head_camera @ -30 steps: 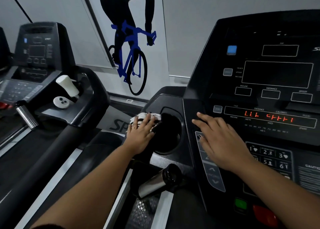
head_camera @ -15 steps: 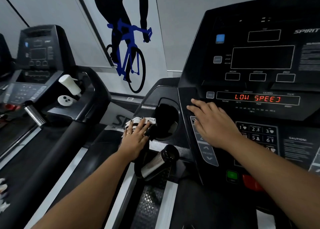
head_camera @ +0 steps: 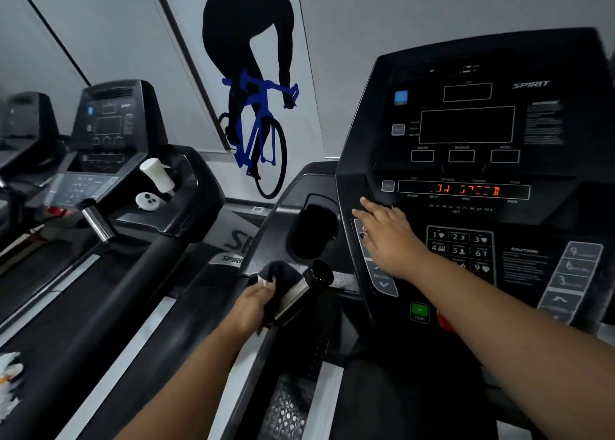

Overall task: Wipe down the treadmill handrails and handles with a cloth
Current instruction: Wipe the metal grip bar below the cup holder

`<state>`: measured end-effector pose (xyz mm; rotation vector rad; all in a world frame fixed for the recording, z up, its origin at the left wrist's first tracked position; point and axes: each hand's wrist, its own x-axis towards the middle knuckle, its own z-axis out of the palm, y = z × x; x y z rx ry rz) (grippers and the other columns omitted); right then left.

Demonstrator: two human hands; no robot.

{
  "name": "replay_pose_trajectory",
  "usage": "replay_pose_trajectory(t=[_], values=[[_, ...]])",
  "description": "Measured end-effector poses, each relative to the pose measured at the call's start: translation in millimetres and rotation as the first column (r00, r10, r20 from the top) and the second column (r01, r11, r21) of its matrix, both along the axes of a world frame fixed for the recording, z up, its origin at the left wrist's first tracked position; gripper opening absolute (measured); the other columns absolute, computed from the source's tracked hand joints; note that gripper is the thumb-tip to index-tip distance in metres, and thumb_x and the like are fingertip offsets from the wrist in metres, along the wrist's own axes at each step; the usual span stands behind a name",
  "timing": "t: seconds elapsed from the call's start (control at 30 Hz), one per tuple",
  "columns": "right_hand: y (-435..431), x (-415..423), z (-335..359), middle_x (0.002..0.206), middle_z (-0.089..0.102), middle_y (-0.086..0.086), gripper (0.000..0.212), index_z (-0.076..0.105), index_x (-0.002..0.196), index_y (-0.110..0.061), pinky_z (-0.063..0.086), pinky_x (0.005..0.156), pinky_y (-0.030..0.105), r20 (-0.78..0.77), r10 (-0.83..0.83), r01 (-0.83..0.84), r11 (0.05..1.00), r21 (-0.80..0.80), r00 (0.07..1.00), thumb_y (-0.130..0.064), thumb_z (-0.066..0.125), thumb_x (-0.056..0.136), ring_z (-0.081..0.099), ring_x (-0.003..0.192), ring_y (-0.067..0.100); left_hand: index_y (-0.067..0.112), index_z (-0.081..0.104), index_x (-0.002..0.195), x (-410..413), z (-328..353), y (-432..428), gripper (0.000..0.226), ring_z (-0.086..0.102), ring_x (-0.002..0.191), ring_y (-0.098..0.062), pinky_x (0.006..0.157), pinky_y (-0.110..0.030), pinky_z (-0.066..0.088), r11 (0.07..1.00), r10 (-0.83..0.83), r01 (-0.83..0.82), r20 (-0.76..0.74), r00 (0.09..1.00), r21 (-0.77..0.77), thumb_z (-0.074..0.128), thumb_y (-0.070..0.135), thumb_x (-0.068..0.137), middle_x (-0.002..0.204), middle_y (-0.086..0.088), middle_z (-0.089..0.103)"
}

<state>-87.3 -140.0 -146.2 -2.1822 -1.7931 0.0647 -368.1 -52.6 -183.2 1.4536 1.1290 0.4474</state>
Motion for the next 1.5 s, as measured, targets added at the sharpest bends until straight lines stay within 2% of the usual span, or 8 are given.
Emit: replay_pose_trajectory(t=[0.27,0.43,0.63,0.73,0.87,0.97,1.23,1.5], values=[[-22,-11,-9,0.164,0.008,0.0,0.073,0.017,0.154,-0.026,0.004,0.121,0.048,0.202,-0.047,0.056,0.998,-0.04,0.978,-0.043,-0.003,0.087,0.01,0.15,0.025,0.01,0.042,0.146,-27,25,-28,0.066,0.043,0.133,-0.011,0.105,-0.022,0.035,0.953,0.272,-0.294,0.208,0.94,0.079,0.049,0.053,0.097,0.147,-0.002,0.045],[-23,-13,-10,0.163,0.013,0.001,0.069,0.02,0.154,-0.025,0.007,0.12,0.05,0.23,-0.065,0.075,0.997,-0.034,0.971,-0.041,0.002,0.09,0.014,0.149,0.026,0.005,0.065,0.11,5,43,-56,0.049,0.064,0.099,-0.015,0.086,-0.029,0.044,0.977,0.108,-0.144,0.214,0.971,0.16,0.05,0.049,0.097,0.088,0.012,0.068],[-22,-14,-13,0.16,0.025,0.001,0.062,0.03,0.151,-0.024,0.015,0.119,0.051,0.244,-0.103,0.107,0.994,-0.005,0.964,-0.038,0.012,0.093,0.024,0.147,0.027,0.062,0.055,0.111,26,37,-76,0.043,0.042,0.128,0.009,0.107,-0.02,0.029,0.983,-0.102,0.083,0.108,0.989,0.166,0.033,0.084,0.081,0.128,0.027,0.054],[-21,-15,-13,0.159,0.028,0.002,0.06,0.033,0.15,-0.023,0.019,0.117,0.052,0.256,-0.113,0.118,0.993,-0.003,0.96,-0.036,0.016,0.093,0.028,0.145,0.027,0.052,0.057,0.115,22,42,-69,0.037,0.051,0.111,0.02,0.091,-0.004,0.039,0.992,-0.09,0.068,0.212,0.973,0.11,0.025,0.059,0.096,0.116,0.033,0.062],[-20,-16,-14,0.159,0.028,-0.001,0.058,0.032,0.149,-0.027,0.018,0.117,0.049,0.232,-0.139,0.14,0.99,0.014,0.963,-0.036,0.016,0.093,0.027,0.144,0.024,0.042,0.043,0.142,24,36,-55,0.043,0.052,0.126,0.0,0.098,-0.02,0.048,0.962,-0.184,0.137,0.191,0.964,0.234,0.048,0.037,0.1,0.136,0.018,0.056],[-17,-20,-13,0.157,0.031,-0.004,0.056,0.036,0.146,-0.03,0.015,0.118,0.047,0.18,-0.169,0.162,0.985,0.054,0.969,-0.036,0.018,0.093,0.027,0.144,0.021,0.049,0.05,0.134,31,26,-43,0.057,0.057,0.121,-0.007,0.102,-0.038,0.05,0.905,-0.226,0.204,0.016,0.974,0.373,0.068,0.053,0.08,0.129,0.012,0.058],[-19,-22,-15,0.158,0.027,-0.007,0.053,0.032,0.147,-0.033,0.013,0.12,0.047,0.201,-0.189,0.178,0.982,0.07,0.961,-0.038,0.02,0.096,0.023,0.146,0.017,0.03,0.057,0.092,72,51,-24,0.026,0.062,0.083,-0.003,0.077,-0.036,0.053,0.665,-0.329,0.45,-0.306,0.893,0.596,0.07,0.049,0.08,0.089,0.011,0.062],[-19,-21,-17,0.158,0.027,-0.006,0.05,0.031,0.147,-0.032,0.012,0.12,0.046,0.222,-0.188,0.175,0.982,0.074,0.957,-0.036,0.021,0.098,0.022,0.147,0.017,0.03,0.062,0.095,64,25,-37,0.016,0.053,0.099,-0.004,0.08,-0.027,0.048,0.537,-0.259,0.298,-0.181,0.949,0.789,0.07,0.031,0.081,0.108,0.023,0.056]])
